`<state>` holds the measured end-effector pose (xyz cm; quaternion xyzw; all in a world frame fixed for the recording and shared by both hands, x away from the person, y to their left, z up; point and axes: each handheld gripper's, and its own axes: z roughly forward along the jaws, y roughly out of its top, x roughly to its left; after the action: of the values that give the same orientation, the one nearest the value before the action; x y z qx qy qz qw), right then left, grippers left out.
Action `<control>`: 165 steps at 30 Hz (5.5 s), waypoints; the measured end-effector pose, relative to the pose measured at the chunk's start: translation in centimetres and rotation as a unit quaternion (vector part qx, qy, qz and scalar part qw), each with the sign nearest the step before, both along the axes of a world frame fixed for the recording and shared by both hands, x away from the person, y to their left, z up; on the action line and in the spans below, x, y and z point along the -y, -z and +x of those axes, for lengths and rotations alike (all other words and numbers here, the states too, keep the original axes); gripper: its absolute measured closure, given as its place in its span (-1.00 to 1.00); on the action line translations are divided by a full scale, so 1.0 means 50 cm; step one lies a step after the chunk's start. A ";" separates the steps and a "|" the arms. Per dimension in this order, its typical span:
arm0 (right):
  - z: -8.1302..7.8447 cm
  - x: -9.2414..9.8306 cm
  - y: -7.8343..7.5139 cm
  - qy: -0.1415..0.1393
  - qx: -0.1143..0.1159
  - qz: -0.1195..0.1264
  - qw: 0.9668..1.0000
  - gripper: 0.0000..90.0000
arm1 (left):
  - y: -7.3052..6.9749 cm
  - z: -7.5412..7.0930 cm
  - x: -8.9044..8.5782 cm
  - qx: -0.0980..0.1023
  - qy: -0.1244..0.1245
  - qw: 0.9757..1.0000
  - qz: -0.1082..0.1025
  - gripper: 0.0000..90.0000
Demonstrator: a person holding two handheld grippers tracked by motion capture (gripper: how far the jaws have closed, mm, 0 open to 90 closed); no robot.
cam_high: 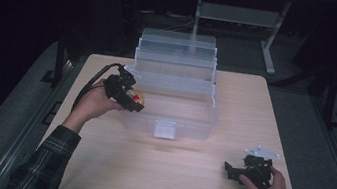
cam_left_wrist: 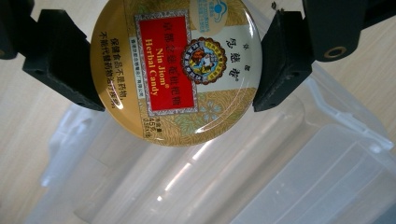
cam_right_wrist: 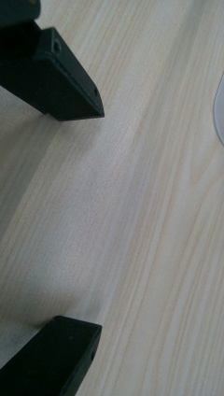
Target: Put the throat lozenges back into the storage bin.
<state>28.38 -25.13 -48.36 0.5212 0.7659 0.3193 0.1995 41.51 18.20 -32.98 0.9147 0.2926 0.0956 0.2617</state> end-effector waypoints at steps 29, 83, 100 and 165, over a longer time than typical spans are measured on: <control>0.000 0.000 0.000 0.000 0.000 0.000 1.000 -1.00 | 0.033 0.042 -0.002 -0.010 -0.011 1.000 0.010 -0.57; 0.000 0.000 0.000 0.000 0.000 0.000 1.000 -1.00 | 0.009 -0.050 -0.091 0.034 -0.037 0.998 -0.033 -0.62; 0.000 0.000 0.000 -0.001 -0.001 0.001 1.000 -1.00 | 0.040 -0.114 -0.130 0.051 -0.055 0.996 -0.050 -0.64; 0.001 0.000 0.000 0.000 0.000 0.000 1.000 -1.00 | 0.259 -0.339 -0.215 0.076 -0.124 0.987 -0.071 -0.72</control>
<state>28.41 -25.11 -48.36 0.5212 0.7661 0.3189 0.1995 24.56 28.98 -45.94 0.8404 0.3896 0.1753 0.3335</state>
